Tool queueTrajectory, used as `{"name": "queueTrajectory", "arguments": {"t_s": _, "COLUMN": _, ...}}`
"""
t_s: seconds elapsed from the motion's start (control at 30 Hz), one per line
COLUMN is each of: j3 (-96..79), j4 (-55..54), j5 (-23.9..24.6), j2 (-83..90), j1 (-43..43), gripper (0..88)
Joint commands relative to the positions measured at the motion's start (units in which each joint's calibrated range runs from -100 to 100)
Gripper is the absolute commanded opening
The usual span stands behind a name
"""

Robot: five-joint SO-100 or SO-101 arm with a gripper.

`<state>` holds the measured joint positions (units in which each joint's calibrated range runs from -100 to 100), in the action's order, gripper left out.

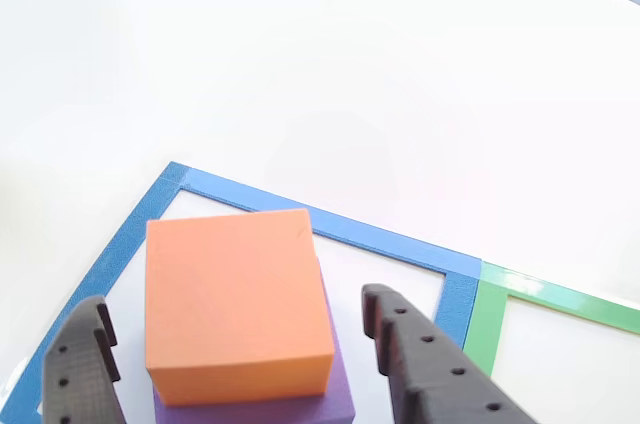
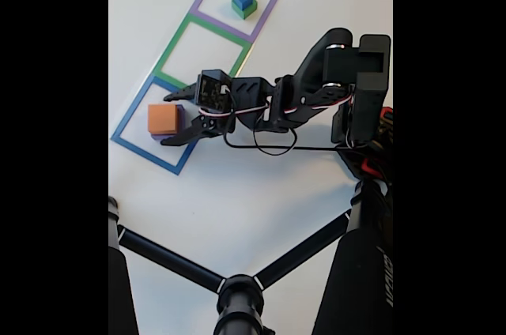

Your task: Tower of hanoi

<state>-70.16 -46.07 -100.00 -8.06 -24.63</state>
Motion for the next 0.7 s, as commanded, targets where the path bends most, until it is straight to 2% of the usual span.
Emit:
{"name": "queueTrajectory", "arguments": {"t_s": 0.0, "j3": -0.56, "j4": 4.61, "j5": 0.00, "j2": 10.36, "j1": 1.43, "gripper": 28.8}}
{"name": "queueTrajectory", "arguments": {"t_s": 0.13, "j3": -0.75, "j4": 15.38, "j5": 0.00, "j2": 21.51, "j1": 2.58, "gripper": 28.1}}
{"name": "queueTrajectory", "arguments": {"t_s": 0.23, "j3": -0.47, "j4": 26.96, "j5": 0.00, "j2": 31.84, "j1": 3.25, "gripper": 23.8}}
{"name": "queueTrajectory", "arguments": {"t_s": 0.4, "j3": 1.98, "j4": 54.73, "j5": 0.00, "j2": 53.16, "j1": 3.92, "gripper": 6.8}}
{"name": "queueTrajectory", "arguments": {"t_s": 0.47, "j3": 5.07, "j4": 67.45, "j5": 0.00, "j2": 59.46, "j1": 5.27, "gripper": 2.9}}
{"name": "queueTrajectory", "arguments": {"t_s": 0.67, "j3": 20.53, "j4": 99.59, "j5": 0.00, "j2": 67.77, "j1": 13.61, "gripper": 0.2}}
